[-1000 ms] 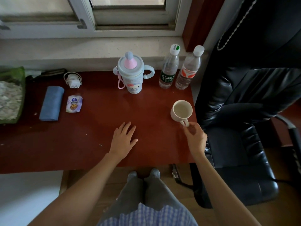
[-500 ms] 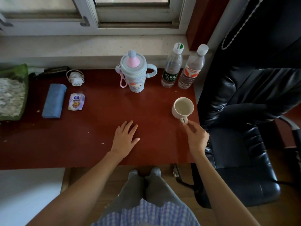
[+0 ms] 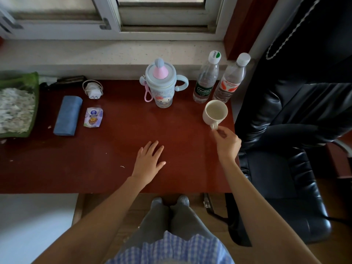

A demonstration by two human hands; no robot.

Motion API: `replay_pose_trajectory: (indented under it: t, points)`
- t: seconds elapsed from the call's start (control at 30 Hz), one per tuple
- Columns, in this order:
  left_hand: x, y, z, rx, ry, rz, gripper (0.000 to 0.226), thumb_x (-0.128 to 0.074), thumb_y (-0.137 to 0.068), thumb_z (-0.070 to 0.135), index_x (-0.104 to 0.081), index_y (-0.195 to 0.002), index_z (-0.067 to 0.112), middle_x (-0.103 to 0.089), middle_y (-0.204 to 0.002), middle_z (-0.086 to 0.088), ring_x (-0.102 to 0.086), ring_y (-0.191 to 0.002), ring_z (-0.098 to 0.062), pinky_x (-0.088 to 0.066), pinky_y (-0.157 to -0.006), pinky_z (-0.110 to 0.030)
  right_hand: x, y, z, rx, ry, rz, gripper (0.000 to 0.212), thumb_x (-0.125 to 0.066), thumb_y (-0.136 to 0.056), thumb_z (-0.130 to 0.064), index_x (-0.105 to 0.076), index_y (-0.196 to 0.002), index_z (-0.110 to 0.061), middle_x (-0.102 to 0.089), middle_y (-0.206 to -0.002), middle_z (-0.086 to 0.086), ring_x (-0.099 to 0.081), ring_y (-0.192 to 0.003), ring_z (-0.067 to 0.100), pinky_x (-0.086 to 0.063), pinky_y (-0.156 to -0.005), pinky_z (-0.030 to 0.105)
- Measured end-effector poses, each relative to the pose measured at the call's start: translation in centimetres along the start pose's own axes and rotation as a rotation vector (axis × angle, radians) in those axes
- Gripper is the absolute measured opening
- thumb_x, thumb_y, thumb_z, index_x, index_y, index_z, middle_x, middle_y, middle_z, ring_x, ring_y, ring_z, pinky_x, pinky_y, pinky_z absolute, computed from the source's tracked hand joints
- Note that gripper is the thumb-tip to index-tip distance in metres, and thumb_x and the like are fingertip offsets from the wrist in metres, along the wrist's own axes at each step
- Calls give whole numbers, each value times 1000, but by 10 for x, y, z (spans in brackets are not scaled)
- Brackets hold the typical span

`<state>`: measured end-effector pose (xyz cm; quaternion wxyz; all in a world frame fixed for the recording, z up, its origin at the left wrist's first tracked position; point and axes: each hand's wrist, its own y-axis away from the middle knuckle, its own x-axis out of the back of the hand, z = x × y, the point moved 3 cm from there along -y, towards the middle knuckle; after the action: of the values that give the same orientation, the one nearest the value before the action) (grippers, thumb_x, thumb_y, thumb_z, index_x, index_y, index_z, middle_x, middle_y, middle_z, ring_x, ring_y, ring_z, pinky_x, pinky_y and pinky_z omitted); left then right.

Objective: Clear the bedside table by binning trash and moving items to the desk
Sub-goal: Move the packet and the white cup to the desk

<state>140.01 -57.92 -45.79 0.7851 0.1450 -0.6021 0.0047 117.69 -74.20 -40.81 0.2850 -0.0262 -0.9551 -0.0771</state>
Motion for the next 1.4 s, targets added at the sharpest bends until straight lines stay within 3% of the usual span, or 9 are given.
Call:
replay_pose_trajectory:
  t: [0.27,0.53,0.63,0.8,1.03,1.17,1.4]
  points:
    - [2,0,-1,-11,-16,-2,59,-60,-87,40,-43,-138,15,-38,-148,-11,-29,-139,-32,-30,-109,-52,-9,-11,-7,-14,35,36,18,-70,-81,-39,-74,-93,-27,-72,-83,-10,-64,-76,5,-50,-71,23]
    - [2,2,-1,-13,-59,0,59,-50,-91,45,-37,-142,18,-32,-151,-8,-24,-142,-29,-25,-112,-47,-10,-8,-6,-20,70,41,23,-68,-82,-42,-72,-99,-28,-73,-88,-10,-66,-81,6,-48,-71,22]
    - [3,1,0,-10,-68,-37,61,-42,-94,48,-27,-146,21,-22,-156,-6,-14,-144,-26,-17,-115,-44,-9,-3,-4,-41,94,-3,36,-65,-84,-47,-67,-113,-26,-72,-100,-12,-64,-91,6,-46,-78,23]
    - [6,1,0,-19,-113,-79,61,-32,-96,51,-18,-148,23,-14,-158,-4,-8,-145,-25,-16,-116,-43,-2,16,10,-30,234,-93,48,-51,-94,-45,-53,-134,-19,-59,-133,2,-54,-123,20,-45,-101,40]
    - [19,-4,3,-70,-147,-89,53,-25,-98,47,-30,-144,20,-25,-154,-6,-20,-142,-27,-23,-114,-44,7,63,20,115,500,-153,42,-43,-100,-30,-51,-136,-10,-45,-146,11,-30,-142,27,-26,-116,42]
    - [30,3,-3,-159,-162,-10,49,-28,-99,43,-39,-139,17,-34,-149,-7,-26,-140,-27,-22,-114,-44,10,88,25,146,553,-162,41,-43,-100,-28,-52,-135,-10,-47,-144,13,-31,-141,28,-27,-116,46]
    - [69,23,-24,-104,-129,139,46,-37,-97,40,-47,-133,14,-45,-141,-10,-38,-132,-28,-31,-108,-45,15,111,-1,277,587,-188,39,-44,-99,-26,-53,-134,-11,-51,-139,9,-35,-138,28,-30,-114,46]
